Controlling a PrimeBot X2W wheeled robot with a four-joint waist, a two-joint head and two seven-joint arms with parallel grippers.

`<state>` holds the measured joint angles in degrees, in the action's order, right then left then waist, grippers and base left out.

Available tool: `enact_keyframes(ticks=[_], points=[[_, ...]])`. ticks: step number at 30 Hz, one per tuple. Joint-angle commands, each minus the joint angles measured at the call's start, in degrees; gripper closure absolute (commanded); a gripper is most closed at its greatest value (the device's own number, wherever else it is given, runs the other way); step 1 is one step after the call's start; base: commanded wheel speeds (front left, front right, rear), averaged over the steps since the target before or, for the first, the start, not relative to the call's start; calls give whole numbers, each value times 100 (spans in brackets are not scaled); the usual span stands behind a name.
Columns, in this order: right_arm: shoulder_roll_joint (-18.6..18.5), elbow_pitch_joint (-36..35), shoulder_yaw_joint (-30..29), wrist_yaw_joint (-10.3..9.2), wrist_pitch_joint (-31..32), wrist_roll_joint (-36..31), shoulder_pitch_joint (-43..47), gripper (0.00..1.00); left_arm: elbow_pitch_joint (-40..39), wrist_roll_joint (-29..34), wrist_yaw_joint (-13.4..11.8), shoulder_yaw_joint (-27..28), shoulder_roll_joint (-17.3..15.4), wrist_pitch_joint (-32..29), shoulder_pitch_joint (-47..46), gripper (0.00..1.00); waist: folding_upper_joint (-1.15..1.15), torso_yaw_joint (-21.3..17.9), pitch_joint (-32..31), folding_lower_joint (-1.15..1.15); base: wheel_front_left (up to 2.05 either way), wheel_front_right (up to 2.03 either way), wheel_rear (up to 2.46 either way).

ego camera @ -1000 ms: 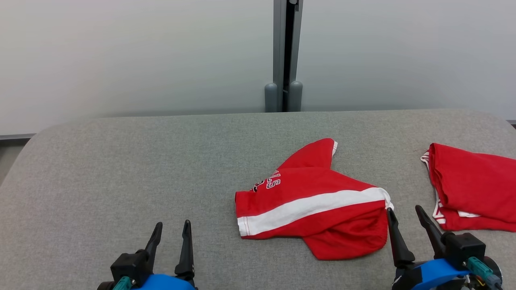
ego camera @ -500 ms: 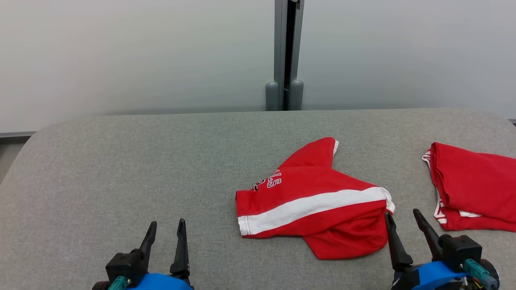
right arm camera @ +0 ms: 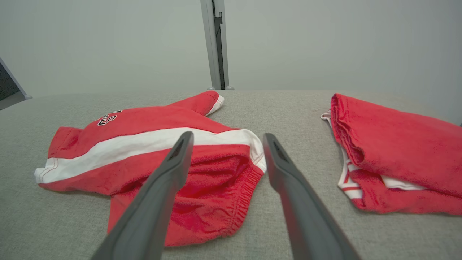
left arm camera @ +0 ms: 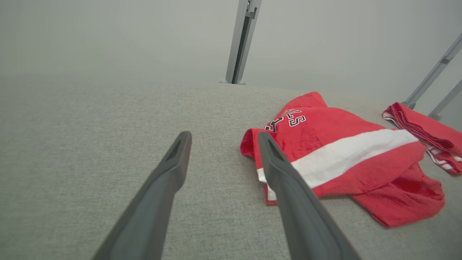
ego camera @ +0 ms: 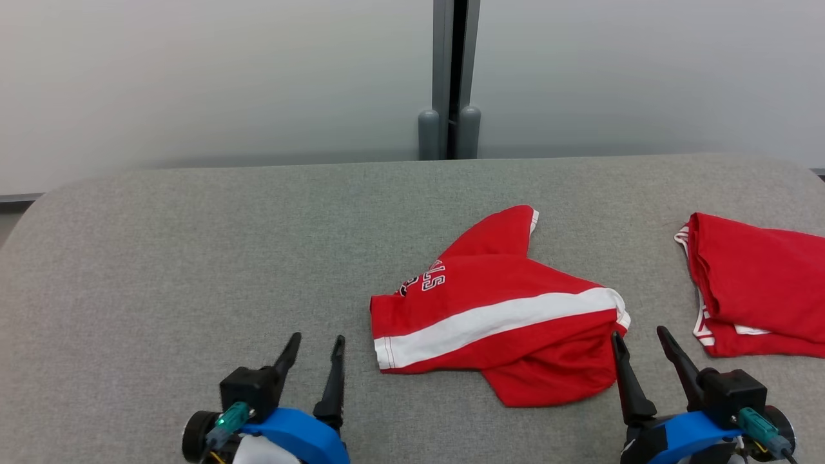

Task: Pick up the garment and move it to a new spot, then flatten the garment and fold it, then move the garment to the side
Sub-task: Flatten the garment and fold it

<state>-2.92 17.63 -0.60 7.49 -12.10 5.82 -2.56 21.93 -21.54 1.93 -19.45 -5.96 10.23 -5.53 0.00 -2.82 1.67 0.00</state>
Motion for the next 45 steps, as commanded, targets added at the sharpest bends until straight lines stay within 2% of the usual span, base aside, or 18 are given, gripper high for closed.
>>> enact_keyframes(ticks=[1,5,11,17,26,27,28,29,30,31,32,37,40,45], points=[[2,-32,9,1,15,-24,-102,0,91,50,80,-131,29,-192,-154,0,0,-28,57,0,0,0,0],[2,-8,125,1,11,-23,-182,0,454,-52,225,-420,125,-738,-466,0,0,-183,201,0,0,0,0],[-1,30,222,1,-1,-3,-271,0,977,-401,225,-456,223,-1182,-713,0,0,-498,379,0,0,0,0],[0,67,175,1,-55,-29,-297,0,1159,-694,259,-418,265,-1160,-835,0,0,-705,479,0,0,0,0],[0,115,163,1,-119,2,-310,0,967,-1146,357,-348,293,-993,-826,2,0,-757,504,0,0,0,0],[0,128,184,1,-112,17,-328,0,988,-1169,354,-391,296,-1056,-825,38,0,-760,511,0,0,0,0],[0,128,184,1,-112,17,-328,0,988,-1169,354,-391,296,-1056,-825,38,0,-760,511,0,0,0,0],[0,138,210,1,-123,31,-345,0,1057,-1163,323,-413,286,-1092,-859,62,0,-769,523,0,0,0,0],[0,141,221,1,-130,32,-351,0,1101,-1213,318,-390,283,-1092,-880,76,0,-774,532,0,0,0,0],[0,141,221,1,-130,32,-351,0,1101,-1213,318,-390,283,-1092,-880,76,0,-774,532,0,0,0,0],[0,156,220,1,-143,34,-365,0,1197,-1160,290,-410,281,-1007,-962,100,0,-779,547,0,0,0,0],[-1,243,68,1,-96,-10,-478,0,1302,-1170,265,-370,278,-747,-1042,100,0,-749,570,0,0,0,0],[-2,378,-225,1,32,-162,-655,0,1314,-1119,232,-362,251,-578,-1106,100,0,-685,578,0,0,0,0],[1,860,-629,1,425,-364,-1276,0,1191,-1053,237,-402,195,-414,-1168,100,0,-566,629,0,0,0,0]])
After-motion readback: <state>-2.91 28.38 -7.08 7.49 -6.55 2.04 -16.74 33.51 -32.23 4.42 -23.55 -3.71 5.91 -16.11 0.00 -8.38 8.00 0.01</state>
